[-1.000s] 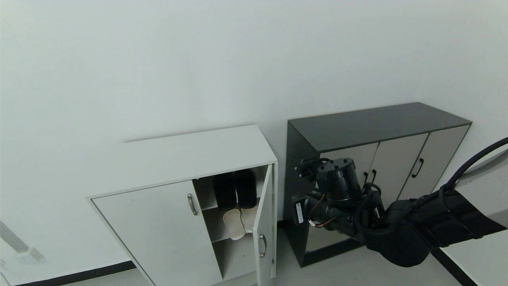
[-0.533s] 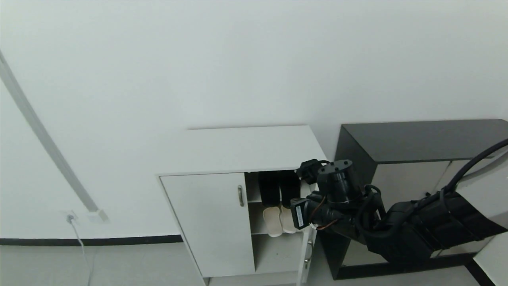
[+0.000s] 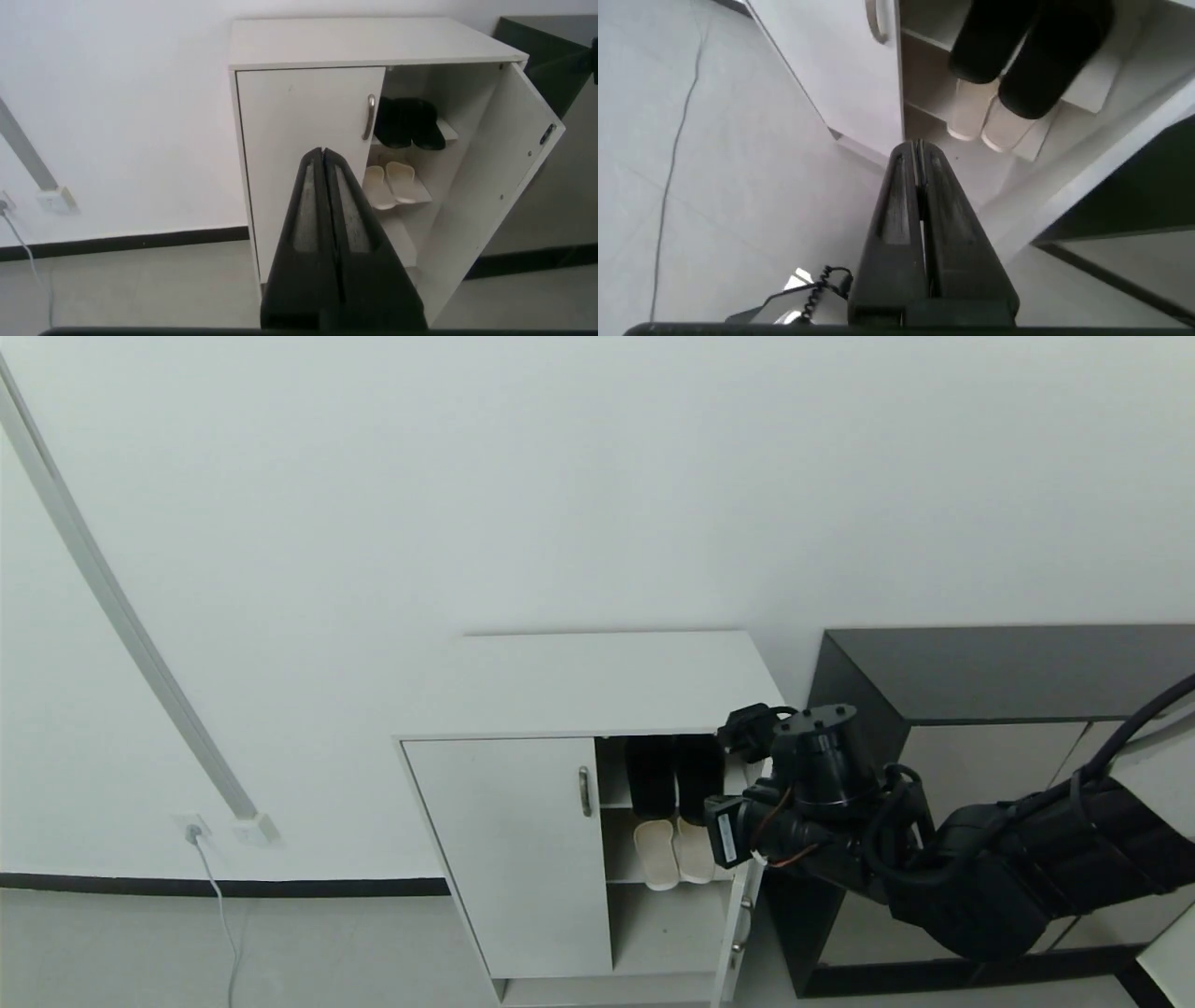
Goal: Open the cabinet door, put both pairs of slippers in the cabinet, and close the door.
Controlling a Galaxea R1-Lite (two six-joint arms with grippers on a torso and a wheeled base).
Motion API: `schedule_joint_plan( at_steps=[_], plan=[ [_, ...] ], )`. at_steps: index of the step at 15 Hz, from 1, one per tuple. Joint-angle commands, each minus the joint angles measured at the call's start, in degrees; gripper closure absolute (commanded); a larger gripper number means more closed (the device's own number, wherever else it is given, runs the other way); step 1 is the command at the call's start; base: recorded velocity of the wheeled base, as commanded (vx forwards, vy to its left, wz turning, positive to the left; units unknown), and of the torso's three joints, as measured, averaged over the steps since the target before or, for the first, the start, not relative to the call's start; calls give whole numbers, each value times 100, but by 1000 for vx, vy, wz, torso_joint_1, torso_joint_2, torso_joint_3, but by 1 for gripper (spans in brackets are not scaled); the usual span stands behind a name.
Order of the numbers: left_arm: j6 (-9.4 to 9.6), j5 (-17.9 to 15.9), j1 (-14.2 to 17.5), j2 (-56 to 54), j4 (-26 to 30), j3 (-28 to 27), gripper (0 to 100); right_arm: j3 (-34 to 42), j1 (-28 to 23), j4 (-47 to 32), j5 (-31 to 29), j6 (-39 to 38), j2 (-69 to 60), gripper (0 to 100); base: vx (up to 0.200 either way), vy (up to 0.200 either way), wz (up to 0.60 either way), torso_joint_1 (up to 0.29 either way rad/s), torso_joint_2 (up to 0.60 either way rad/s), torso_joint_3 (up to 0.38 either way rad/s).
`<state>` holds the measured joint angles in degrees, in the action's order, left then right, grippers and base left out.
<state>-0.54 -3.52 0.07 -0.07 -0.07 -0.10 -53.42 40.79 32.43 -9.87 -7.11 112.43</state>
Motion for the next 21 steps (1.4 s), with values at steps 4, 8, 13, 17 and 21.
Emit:
schedule_joint_plan(
  at_steps=[4, 8, 13, 17, 21],
  plan=[
    [1, 1, 1, 7, -1, 1, 100, 701, -291, -26, -6, 139, -600, 100, 0, 0, 0, 0, 0, 0],
    [10, -8, 1, 7, -1, 1, 100, 1273, -396, 0, -6, 139, -916, 100, 50, 0, 0, 1, -1, 1],
    [-8, 1, 1, 7, -1, 1, 100, 1730, -414, 27, -6, 139, -1101, 100, 80, 0, 0, -2, 1, 1],
    [-8, 1, 1, 7, -1, 1, 100, 1782, -414, 36, 3, 139, -943, 100, 0, 0, 0, 0, 0, 0],
    [-8, 1, 1, 7, -1, 1, 100, 1712, -414, 484, 12, 139, -266, 100, 0, 0, 0, 0, 0, 0]
  ],
)
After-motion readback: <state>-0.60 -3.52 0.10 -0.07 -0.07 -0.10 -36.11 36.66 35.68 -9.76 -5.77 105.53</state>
